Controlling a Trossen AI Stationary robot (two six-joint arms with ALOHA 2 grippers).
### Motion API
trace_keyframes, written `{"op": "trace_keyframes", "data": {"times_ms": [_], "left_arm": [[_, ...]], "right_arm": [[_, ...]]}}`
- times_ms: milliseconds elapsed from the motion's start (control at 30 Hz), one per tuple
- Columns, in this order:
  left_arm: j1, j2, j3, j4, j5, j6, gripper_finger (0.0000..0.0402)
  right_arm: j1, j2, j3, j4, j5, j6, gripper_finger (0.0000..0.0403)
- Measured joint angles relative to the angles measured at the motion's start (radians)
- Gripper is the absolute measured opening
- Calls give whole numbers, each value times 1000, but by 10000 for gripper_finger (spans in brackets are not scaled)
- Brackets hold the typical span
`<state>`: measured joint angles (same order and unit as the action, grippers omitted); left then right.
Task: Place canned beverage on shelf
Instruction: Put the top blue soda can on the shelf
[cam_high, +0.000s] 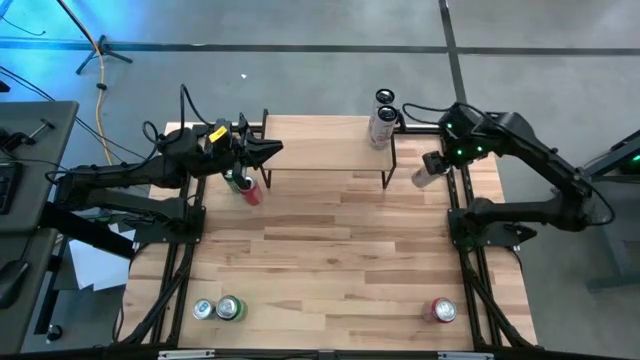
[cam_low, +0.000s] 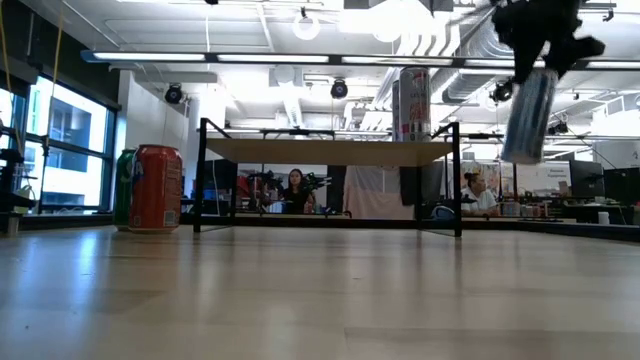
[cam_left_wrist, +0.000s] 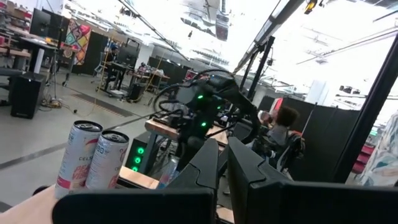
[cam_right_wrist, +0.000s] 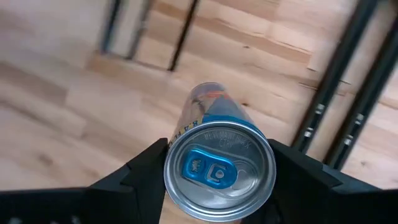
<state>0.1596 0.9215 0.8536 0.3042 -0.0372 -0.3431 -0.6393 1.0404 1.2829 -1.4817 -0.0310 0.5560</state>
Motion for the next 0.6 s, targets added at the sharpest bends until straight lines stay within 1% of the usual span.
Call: {"op": "trace_keyframes", "data": {"times_ms": [167,267,433,600], "left_arm": [[0,0,0,0,0,-22,0],[0,0,0,0,0,-23,0],[0,0,0,0,0,-36,0],[0,0,0,0,1,-49,0]], "right_arm": [[154,16,89,-1,-38,67,226],[246,45,155,-8,-79,75,226],[393,127,291,-13,-137,75,226],[518,237,458,-12,-144,47,226]]}}
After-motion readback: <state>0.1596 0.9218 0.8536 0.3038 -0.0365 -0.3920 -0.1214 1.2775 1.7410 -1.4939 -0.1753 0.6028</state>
